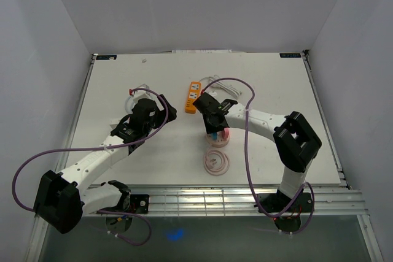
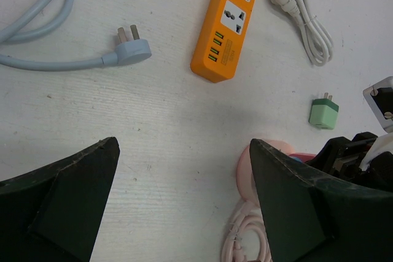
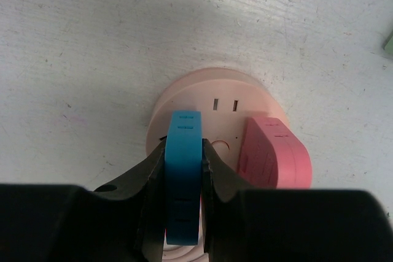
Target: Insert the plug
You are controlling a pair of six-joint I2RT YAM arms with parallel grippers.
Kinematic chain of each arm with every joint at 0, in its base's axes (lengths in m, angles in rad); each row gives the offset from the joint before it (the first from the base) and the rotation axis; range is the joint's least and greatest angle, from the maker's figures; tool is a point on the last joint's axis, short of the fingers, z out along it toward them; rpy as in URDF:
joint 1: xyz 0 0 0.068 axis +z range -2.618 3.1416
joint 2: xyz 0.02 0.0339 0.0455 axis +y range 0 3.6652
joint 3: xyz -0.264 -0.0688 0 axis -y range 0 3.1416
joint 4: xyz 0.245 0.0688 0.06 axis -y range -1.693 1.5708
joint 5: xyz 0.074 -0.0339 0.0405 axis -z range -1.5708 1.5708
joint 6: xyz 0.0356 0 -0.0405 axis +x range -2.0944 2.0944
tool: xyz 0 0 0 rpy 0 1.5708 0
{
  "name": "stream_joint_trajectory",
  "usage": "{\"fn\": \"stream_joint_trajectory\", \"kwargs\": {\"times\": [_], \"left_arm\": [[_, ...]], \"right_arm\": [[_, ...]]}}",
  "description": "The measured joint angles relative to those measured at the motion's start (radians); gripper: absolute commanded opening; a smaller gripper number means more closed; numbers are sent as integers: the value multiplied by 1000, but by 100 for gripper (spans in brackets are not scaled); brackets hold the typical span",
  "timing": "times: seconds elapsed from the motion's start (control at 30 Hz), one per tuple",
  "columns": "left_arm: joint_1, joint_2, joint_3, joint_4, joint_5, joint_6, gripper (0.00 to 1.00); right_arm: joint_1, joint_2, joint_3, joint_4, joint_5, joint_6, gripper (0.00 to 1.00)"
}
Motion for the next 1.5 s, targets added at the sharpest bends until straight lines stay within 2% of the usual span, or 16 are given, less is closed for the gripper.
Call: {"fn": "stream_joint_trajectory", "kwargs": {"times": [0.1, 0.33, 0.4, 0.47, 0.67, 0.77, 1.1, 1.2, 1.37, 1.5], "left_arm": [[0, 0, 0, 0, 0, 2, 98], [0, 2, 0, 0, 0, 11, 98], [0, 2, 0, 0, 0, 15, 98], [0, 2, 0, -1, 0, 18, 98], [0, 2, 0, -1, 0, 25, 98], [0, 2, 0, -1, 0, 26, 98], [0, 8, 4, 0, 1, 30, 98], [0, 13, 4, -1, 1, 32, 98], [0, 19, 4, 0, 19, 32, 98], [-2, 47, 4, 1, 60, 24, 98]], "right_arm": [[-11, 1, 10, -13, -22, -19, 17], [-38, 33, 51, -77, -64, -59, 42], [-39, 48, 63, -105, -74, -70, 43], [-42, 53, 75, -124, -77, -76, 49], [-45, 59, 101, -177, -86, -84, 51], [-45, 59, 118, -198, -90, -87, 56], [-45, 52, 181, -221, -121, -97, 57], [-45, 34, 182, -224, -123, -100, 60], [-45, -19, 182, -230, -122, -107, 70], [-53, -89, 182, -231, -117, -123, 72]]}}
